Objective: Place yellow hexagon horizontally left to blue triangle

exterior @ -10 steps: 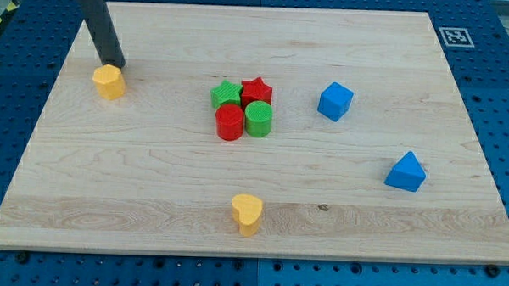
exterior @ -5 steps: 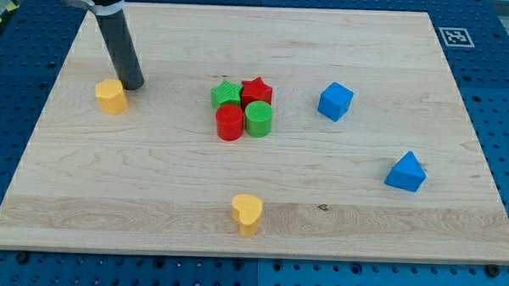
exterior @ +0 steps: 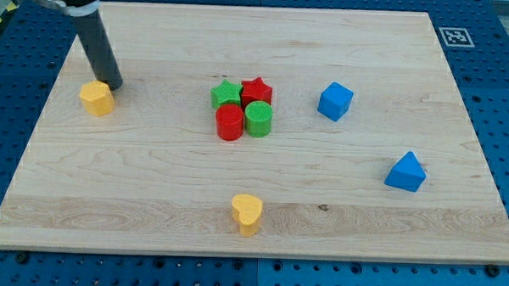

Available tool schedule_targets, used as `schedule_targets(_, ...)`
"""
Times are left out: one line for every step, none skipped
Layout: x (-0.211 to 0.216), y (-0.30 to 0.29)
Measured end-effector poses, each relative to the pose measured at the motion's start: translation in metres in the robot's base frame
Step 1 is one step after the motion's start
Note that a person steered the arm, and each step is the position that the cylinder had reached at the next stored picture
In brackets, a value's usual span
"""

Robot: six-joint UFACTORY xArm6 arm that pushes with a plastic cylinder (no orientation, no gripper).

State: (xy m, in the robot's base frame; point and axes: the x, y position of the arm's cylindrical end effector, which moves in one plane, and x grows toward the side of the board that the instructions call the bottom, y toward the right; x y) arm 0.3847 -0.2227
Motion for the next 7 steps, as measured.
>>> schedule_targets(0.005,-0.009)
schedule_targets(0.031,-0.009)
schedule_targets(0.034,-0.009)
schedule_targets(0.044,0.002)
schedule_targets(0.045,0.010)
schedule_targets(0.045,0.028)
schedule_targets(0.055,0.029)
